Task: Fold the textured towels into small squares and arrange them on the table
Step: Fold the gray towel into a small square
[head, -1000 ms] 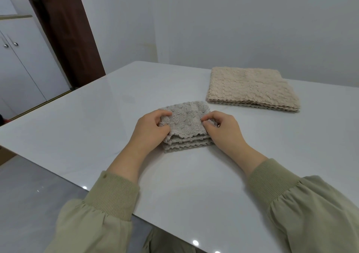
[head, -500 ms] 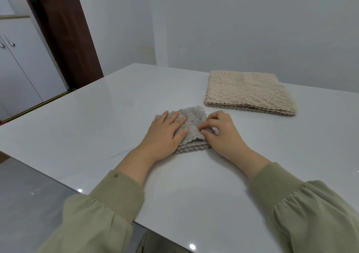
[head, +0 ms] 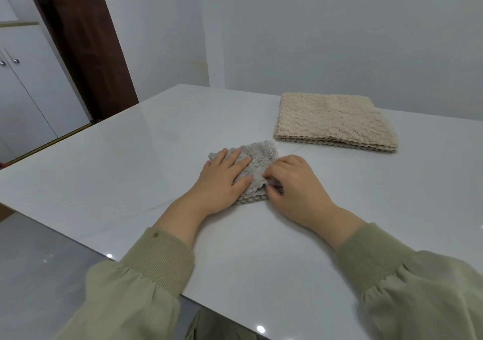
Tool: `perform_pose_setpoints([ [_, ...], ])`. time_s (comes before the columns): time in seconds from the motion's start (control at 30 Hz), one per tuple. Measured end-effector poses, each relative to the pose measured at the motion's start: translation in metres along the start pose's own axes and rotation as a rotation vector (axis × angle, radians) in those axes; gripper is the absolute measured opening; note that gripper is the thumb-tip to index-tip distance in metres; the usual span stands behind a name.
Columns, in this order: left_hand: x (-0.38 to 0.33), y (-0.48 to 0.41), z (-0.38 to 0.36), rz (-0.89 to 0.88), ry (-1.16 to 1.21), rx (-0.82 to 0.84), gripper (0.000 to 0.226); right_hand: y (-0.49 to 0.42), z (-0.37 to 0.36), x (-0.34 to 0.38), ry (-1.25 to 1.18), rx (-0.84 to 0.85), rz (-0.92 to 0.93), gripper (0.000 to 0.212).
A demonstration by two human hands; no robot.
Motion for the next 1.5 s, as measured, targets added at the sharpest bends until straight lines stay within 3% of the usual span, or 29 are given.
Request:
perform_pose_setpoints([
  [0.17, 0.002, 0.0, -0.001, -0.002, -0.009, 0.019, 0.054, 0.0, -0.003, -0.007, 0.035, 0.022, -0.007, 0.022],
  [0.3, 0.002, 0.001, -0.001, 0.009, 0.001, 0.053, 0.054, -0.002, 0.003, -0.012, 0.142, -0.023, 0.104, 0.023],
  [0.43, 0.001, 0.004, 0.001, 0.014, 0.01, 0.082, 0.055, 0.005, 0.004, -0.015, 0.192, 0.147, 0.135, 0.015],
  [0.53, -0.001, 0.003, 0.002, 0.018, 0.005, 0.09, 0.057, 0.002, 0.012, -0.013, 0.006, -0.047, -0.006, 0.031],
  [0.6, -0.003, 0.003, 0.002, 0.024, 0.002, 0.094, 0.062, -0.012, 0.021, -0.005, -0.07, -0.21, -0.093, 0.031],
  [0.63, -0.004, 0.002, 0.002, 0.03, 0.013, 0.084, 0.066, -0.023, 0.023, 0.0, -0.115, -0.211, -0.172, 0.03],
  [0.73, -0.006, 0.003, 0.004, 0.036, 0.08, 0.051, 0.075, -0.052, 0.006, 0.009, -0.202, 0.017, -0.314, 0.037],
  [0.9, 0.002, 0.002, 0.006, 0.012, 0.119, 0.052, 0.065, -0.052, -0.032, -0.003, -0.054, 0.373, -0.42, 0.045],
  [1.03, 0.005, -0.011, 0.012, 0.091, 0.421, -0.373, 0.038, -0.047, -0.034, -0.005, 0.019, 0.399, -0.403, 0.049],
  [1.1, 0.009, -0.017, 0.01, 0.181, 0.326, -0.285, 0.044, -0.046, -0.035, -0.002, 0.056, 0.425, -0.389, 0.051],
  [1.2, 0.019, -0.019, 0.003, 0.244, -0.009, 0.014, 0.055, -0.043, -0.035, -0.005, 0.081, 0.494, -0.422, 0.057],
  [1.3, 0.023, -0.019, 0.002, 0.259, -0.055, 0.042, 0.056, -0.038, -0.032, -0.013, 0.062, 0.551, -0.503, 0.064],
  [1.37, 0.025, -0.017, 0.004, 0.267, -0.03, -0.039, 0.055, -0.036, -0.03, -0.017, 0.006, 0.513, -0.524, 0.066],
  [1.5, 0.021, -0.014, 0.007, 0.187, 0.109, -0.206, 0.053, -0.037, -0.026, -0.026, -0.186, 0.214, -0.631, 0.057],
])
Point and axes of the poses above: each hand's wrist, its own y-axis away from the middle knuckle, its own z-axis out of the back of the hand, x = y × z, the point moved 1 cm from there along -y, towards the middle knuckle, and after that the axes turned 1 degree about x, right-handed, at the moved point
